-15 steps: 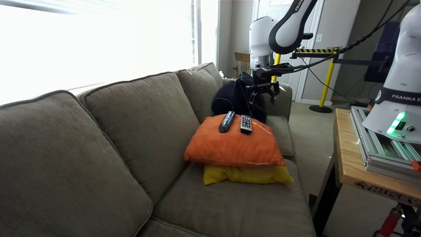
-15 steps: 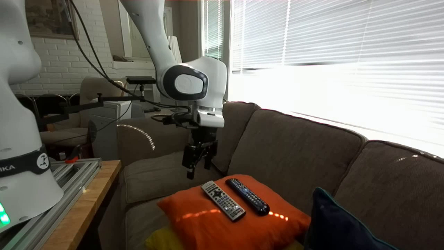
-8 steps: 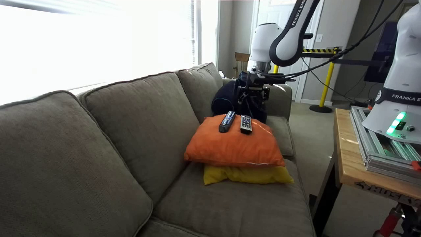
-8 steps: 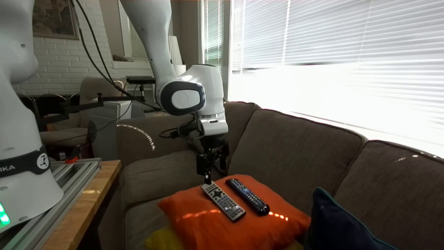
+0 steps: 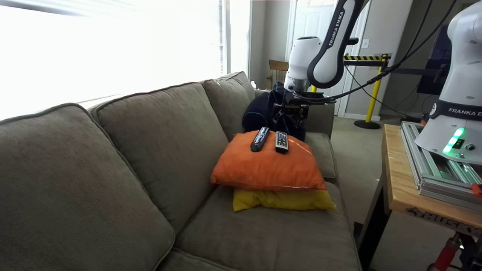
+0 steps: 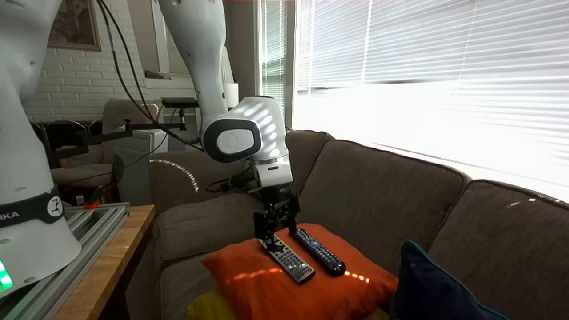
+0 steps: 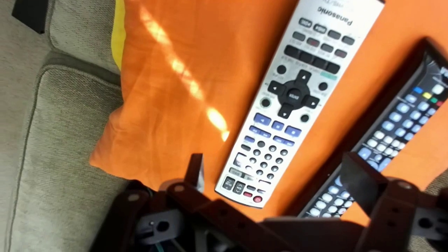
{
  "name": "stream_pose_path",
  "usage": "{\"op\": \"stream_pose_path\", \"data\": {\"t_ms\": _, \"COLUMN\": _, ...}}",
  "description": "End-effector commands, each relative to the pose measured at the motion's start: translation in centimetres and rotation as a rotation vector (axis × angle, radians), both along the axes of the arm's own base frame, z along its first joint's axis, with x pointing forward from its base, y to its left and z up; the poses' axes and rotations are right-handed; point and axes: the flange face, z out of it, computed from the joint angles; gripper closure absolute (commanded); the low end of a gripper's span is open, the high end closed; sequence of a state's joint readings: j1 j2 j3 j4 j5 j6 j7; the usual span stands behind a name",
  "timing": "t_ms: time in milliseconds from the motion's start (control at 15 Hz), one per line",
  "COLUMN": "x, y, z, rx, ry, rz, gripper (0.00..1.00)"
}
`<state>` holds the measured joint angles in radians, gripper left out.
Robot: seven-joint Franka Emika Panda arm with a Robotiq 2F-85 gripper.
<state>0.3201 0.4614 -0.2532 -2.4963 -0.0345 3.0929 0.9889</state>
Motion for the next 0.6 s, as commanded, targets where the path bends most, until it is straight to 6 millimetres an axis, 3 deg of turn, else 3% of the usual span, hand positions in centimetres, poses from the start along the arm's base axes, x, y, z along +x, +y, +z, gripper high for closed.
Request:
{"op": "stream_pose_path", "data": {"t_ms": 0, "x": 0.1, "y": 0.0, "z": 0.0, "rx": 0.0, "ry": 0.0, "rz": 0.002, "gripper": 0.0}}
{"op": "stream_pose_path", "data": {"t_ms": 533, "x": 0.1, "y": 0.6, "z": -1.4, "rx": 0.126, "ry": 0.008, "rz": -0.074, "gripper": 0.0}}
